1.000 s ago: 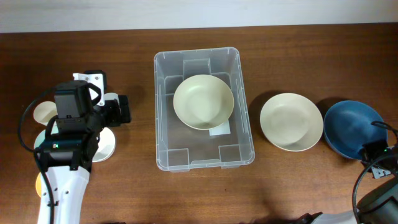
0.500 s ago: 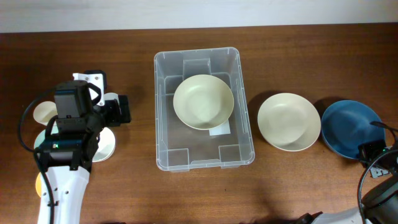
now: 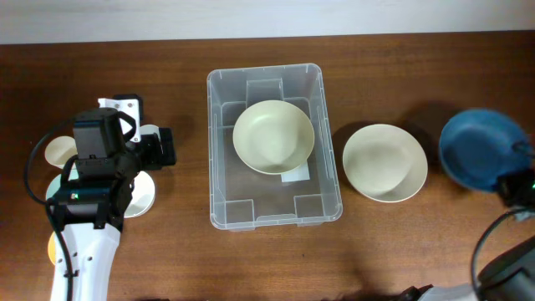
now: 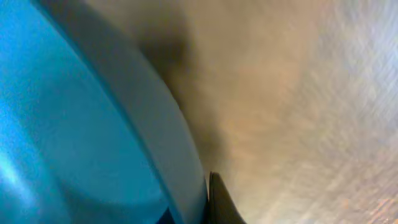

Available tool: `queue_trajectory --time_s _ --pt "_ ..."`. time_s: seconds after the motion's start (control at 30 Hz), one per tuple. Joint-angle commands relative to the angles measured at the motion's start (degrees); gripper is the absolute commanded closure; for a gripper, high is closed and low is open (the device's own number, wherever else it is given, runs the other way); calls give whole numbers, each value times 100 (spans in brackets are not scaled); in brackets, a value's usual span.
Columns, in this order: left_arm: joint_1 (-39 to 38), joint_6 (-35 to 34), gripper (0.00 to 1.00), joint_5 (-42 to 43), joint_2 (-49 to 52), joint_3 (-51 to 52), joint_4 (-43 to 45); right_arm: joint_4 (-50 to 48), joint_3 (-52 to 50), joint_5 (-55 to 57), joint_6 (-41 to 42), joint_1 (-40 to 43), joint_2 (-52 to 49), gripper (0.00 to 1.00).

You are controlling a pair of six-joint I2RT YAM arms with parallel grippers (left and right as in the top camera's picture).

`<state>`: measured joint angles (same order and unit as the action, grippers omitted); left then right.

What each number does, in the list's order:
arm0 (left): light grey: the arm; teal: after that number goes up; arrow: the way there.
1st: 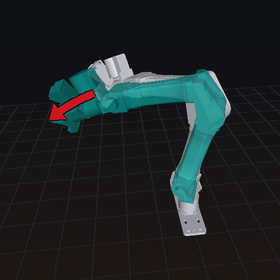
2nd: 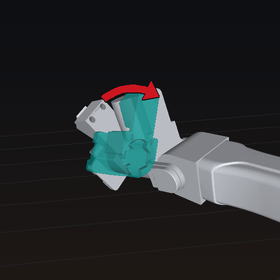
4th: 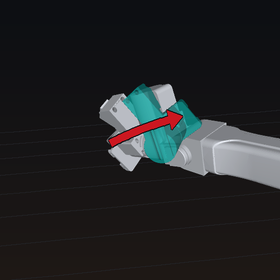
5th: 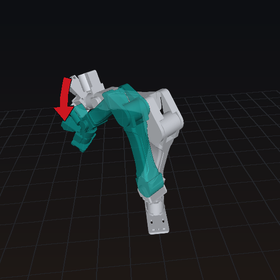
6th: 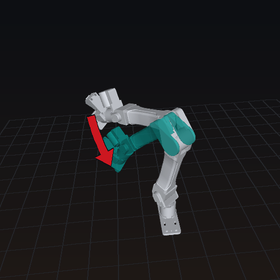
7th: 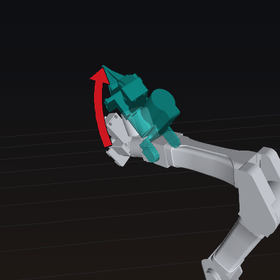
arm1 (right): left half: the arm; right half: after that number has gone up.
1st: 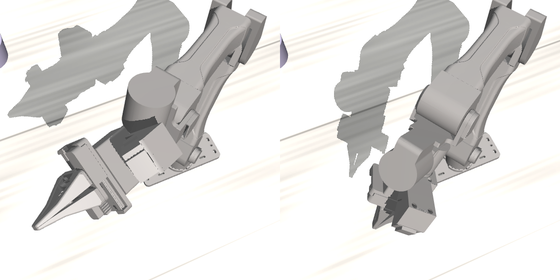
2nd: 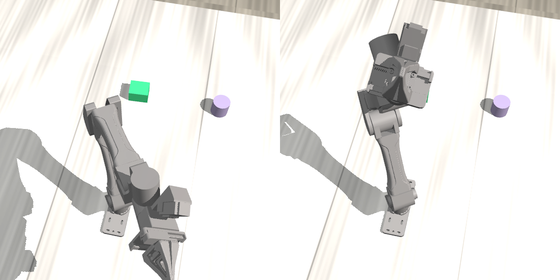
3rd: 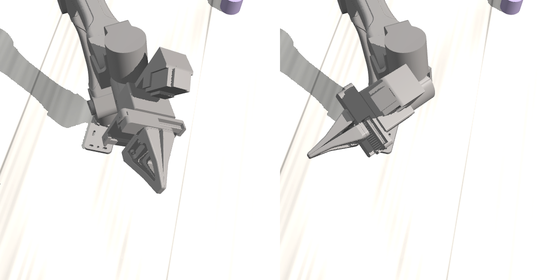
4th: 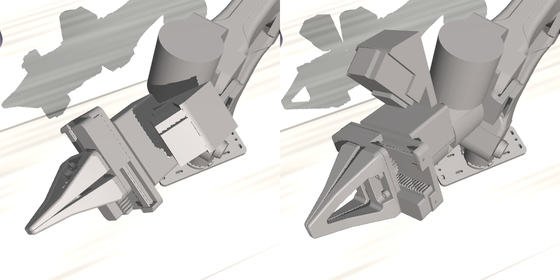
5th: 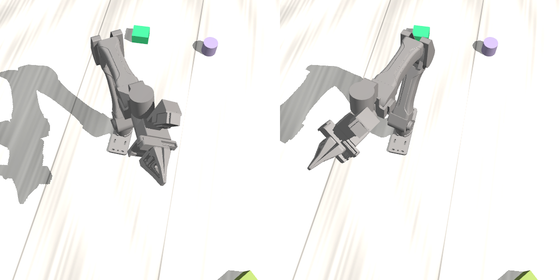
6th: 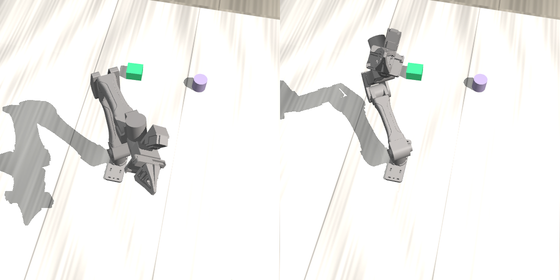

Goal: Pack container
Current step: 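Lift the blue bowl and place it into the cream bowl in the bin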

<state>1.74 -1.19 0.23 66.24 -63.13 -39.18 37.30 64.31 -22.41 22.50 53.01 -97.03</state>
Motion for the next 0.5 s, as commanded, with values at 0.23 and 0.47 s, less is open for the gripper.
queue_trajectory --time_s 0.23,0.47 --pt "28 -52 0 85 31 -116 15 1832 3069 28 -1373 -3536 1073 96" --pt "28 -52 0 85 31 -116 13 1768 3161 1467 -1344 -6255 597 96"
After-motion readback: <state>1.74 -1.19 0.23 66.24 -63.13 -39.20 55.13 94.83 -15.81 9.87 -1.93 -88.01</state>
